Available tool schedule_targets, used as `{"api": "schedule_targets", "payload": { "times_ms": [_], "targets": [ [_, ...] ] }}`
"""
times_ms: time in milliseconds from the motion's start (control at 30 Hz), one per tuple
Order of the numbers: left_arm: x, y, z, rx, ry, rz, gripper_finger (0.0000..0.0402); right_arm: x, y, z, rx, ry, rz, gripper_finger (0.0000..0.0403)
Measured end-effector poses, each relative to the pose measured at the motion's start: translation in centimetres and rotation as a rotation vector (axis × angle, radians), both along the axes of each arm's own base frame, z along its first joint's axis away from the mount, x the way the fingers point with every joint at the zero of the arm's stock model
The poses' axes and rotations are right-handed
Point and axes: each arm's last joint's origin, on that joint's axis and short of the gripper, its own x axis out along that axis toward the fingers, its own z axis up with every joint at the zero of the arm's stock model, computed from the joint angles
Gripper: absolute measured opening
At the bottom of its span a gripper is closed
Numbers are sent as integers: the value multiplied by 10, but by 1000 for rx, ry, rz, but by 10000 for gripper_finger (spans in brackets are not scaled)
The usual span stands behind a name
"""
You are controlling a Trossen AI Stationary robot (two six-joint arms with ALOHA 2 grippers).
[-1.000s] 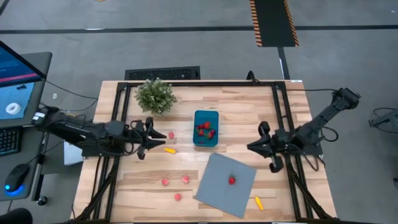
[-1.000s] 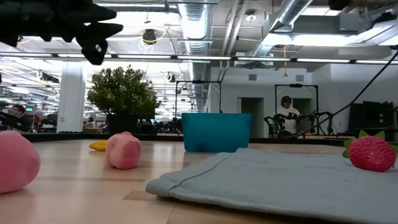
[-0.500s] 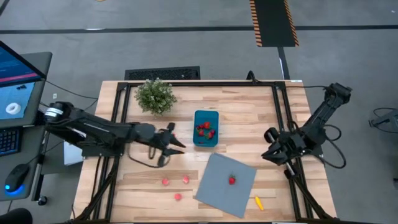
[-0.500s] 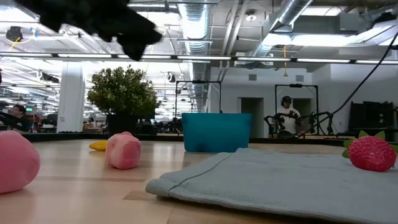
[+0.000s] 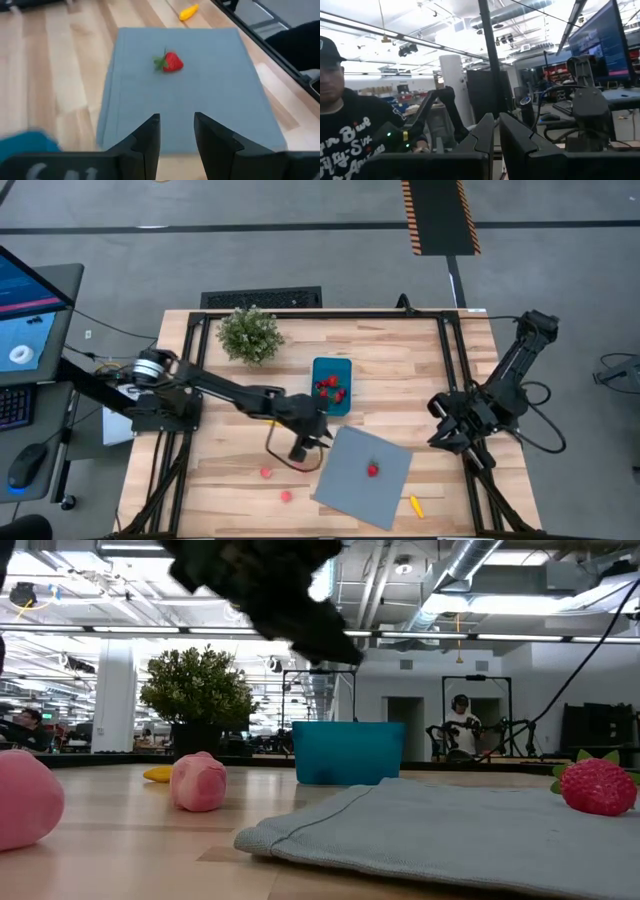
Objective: Pick and placing Produce into tupperware
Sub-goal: Put the peach into the blue bin
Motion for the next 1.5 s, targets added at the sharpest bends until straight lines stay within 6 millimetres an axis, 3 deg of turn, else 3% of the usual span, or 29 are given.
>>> {"api": "schedule_targets", "payload": {
  "times_ms": [200, 333, 600, 833, 1133, 1500],
  "targets": [
    [39, -9, 10, 82, 38, -105, 109, 2, 4, -4, -22, 15, 6, 52],
    [50, -12, 16, 105, 117, -118, 108, 4, 7, -5, -17, 16, 7, 52],
    [35, -9, 15, 69, 257, -134, 80, 5, 9, -6, -19, 25, 10, 52],
    [7, -28, 2, 30, 538, -198, 74, 5, 9, -6, -21, 24, 6, 52],
    [-20, -47, -22, 50, 719, -125, 125, 6, 8, -7, -24, 36, -17, 52],
    [-23, -54, -28, 51, 719, -80, 162, 8, 12, -12, -39, 61, -13, 52]
  ]
}}
